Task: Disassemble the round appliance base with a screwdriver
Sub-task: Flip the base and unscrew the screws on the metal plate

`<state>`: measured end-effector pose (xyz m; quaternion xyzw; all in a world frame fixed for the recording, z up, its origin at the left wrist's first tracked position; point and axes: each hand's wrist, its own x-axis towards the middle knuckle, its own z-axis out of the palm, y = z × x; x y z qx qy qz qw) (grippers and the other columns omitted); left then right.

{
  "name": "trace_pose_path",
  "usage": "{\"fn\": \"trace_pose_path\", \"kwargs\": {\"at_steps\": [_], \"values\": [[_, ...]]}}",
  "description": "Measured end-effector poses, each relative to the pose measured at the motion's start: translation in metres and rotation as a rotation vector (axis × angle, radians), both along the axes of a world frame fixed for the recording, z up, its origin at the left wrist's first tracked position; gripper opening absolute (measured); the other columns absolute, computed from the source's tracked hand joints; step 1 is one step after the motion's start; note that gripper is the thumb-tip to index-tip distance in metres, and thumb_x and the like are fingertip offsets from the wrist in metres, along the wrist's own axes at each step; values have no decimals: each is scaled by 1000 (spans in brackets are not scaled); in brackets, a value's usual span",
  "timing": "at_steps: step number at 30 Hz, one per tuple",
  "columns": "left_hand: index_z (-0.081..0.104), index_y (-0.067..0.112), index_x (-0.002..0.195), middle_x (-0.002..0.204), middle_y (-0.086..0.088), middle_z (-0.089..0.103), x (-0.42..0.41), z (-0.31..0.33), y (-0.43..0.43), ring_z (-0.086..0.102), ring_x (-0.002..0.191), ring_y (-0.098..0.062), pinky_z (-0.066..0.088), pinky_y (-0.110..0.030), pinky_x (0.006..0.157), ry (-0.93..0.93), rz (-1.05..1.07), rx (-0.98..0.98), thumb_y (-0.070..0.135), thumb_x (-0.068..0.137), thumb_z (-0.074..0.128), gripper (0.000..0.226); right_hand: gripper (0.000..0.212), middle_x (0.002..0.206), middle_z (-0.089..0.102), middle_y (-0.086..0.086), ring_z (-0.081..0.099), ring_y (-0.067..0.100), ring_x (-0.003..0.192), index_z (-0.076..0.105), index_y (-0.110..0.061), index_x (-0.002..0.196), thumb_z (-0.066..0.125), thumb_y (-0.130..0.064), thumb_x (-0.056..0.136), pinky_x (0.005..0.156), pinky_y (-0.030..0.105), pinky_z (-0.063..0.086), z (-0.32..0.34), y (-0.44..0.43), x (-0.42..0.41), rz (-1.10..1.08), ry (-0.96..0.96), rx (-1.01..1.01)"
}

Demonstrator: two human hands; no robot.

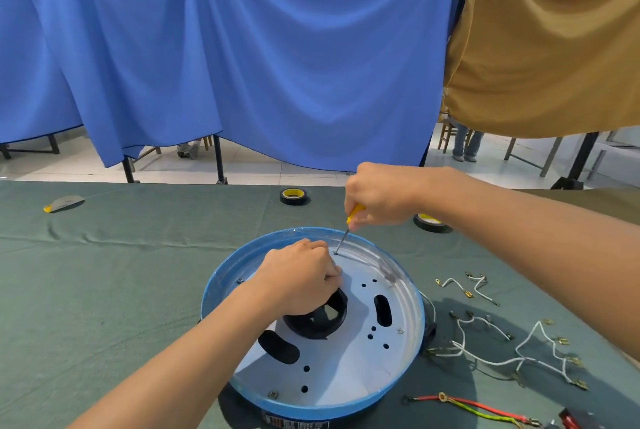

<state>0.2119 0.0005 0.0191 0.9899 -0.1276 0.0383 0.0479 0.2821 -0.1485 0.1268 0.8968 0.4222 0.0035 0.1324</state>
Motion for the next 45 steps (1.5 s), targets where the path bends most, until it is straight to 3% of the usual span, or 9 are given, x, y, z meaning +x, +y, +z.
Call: {"fn": "trace_pose_path", "kwargs": {"at_steps": [3, 10, 14, 18, 22, 27, 33, 40, 45], "values": [[70, 27, 102, 115, 15, 52, 0, -3, 0, 44, 110, -12, 37, -31, 64, -8, -2, 9, 44, 99, 39, 35, 32, 54, 37, 6, 34, 26, 61, 50, -9, 59, 62, -19, 86, 55, 37, 32, 2, 2, 0, 66, -37, -37], [70, 27, 103, 115, 15, 52, -1, -3, 0, 44, 109, -12, 37, -31, 62, -12, -7, 0, 44, 99, 39, 35, 22, 72, 70, 0, 55, 13, 65, 75, -13, 83, 73, -34, 80, 55, 27, 45, 10, 15, 8, -70, 73, 33], [69, 26, 103, 115, 14, 52, 0, -3, 1, 44, 110, -12, 46, -35, 69, -4, -3, 6, 44, 99, 39, 35, 34, 48, 51, -4, 43, 19, 50, 66, -13, 59, 66, -37, 83, 48, 24, 36, 8, 24, 16, -285, 182, 12], [69, 26, 105, 116, 14, 53, 0, -2, 0, 44, 110, -12, 43, -34, 67, -3, -2, 7, 43, 99, 40, 35, 35, 50, 51, 0, 30, 15, 35, 63, -7, 60, 59, -27, 89, 41, 20, 27, 8, 32, 14, -446, 281, 5], [69, 24, 101, 116, 14, 53, 1, -4, 0, 43, 111, -12, 40, -32, 66, -13, 2, 1, 43, 98, 39, 35, 34, 65, 59, -2, 49, 15, 57, 60, -14, 63, 63, -35, 89, 47, 24, 36, 11, 44, 1, -264, 50, -175], [69, 24, 101, 116, 14, 53, 0, -4, 1, 43, 112, -12, 39, -32, 65, -7, -2, -5, 43, 99, 39, 36, 53, 58, 32, 0, 39, 24, 62, 33, -18, 50, 76, -19, 80, 55, 31, 36, 14, 43, -5, 4, -110, -170], [70, 28, 102, 116, 12, 55, 0, -3, 1, 46, 112, -15, 43, -34, 67, -14, -15, -5, 43, 98, 41, 33, 36, 57, 68, -6, 63, 10, 64, 66, -13, 66, 69, -45, 82, 55, 26, 51, 12, 36, 0, -147, 120, -40], [66, 33, 109, 115, 8, 56, -4, 2, 0, 51, 108, -20, 44, -34, 71, -30, 5, -23, 48, 96, 45, 29, 31, 47, 41, 2, 22, 16, 34, 61, -4, 62, 49, -15, 88, 42, 20, 22, 14, 44, 4, -519, 322, -98], [69, 29, 107, 118, 8, 56, -4, 1, -2, 50, 109, -18, 48, -37, 72, -14, 5, -5, 46, 98, 42, 33, 34, 59, 60, -4, 47, 11, 44, 60, -11, 64, 61, -29, 92, 42, 18, 36, 12, 51, -2, -389, 130, -174]]}}
